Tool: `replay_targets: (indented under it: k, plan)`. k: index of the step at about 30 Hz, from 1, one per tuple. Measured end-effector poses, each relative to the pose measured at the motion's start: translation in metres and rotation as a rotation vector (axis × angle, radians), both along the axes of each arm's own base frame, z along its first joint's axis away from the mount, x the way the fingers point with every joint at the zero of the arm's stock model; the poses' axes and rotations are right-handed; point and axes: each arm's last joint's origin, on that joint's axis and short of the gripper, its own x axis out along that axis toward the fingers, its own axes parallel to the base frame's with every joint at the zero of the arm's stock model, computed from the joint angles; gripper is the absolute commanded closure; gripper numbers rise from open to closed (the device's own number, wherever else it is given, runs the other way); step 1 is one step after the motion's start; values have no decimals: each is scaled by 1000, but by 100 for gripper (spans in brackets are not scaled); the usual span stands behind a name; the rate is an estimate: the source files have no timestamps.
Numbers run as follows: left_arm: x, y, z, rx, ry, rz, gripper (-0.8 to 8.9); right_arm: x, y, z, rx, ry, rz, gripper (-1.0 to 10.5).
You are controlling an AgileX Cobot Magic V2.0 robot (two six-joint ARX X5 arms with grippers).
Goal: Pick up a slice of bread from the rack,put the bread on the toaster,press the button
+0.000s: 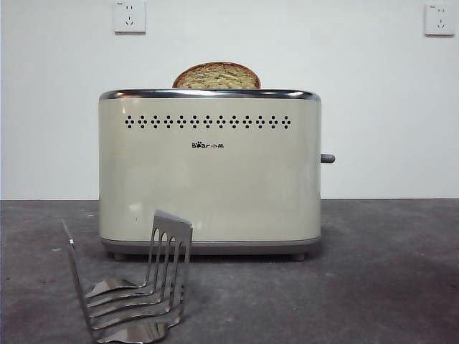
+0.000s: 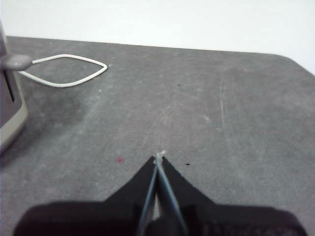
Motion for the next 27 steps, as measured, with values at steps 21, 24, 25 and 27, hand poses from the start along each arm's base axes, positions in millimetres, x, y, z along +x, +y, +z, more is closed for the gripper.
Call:
replay_targets:
  k: [21, 24, 25, 27]
  plan:
    - [0, 0, 0, 0, 0, 0, 816, 0, 0, 0, 52, 1, -9, 946]
    - [0, 0, 0, 0, 0, 0, 816, 0, 0, 0, 52, 1, -9, 946]
    - [0, 0, 0, 0, 0, 0, 816, 0, 0, 0, 52, 1, -9, 946]
    - [0, 0, 0, 0, 0, 0, 816, 0, 0, 0, 52, 1, -9, 946]
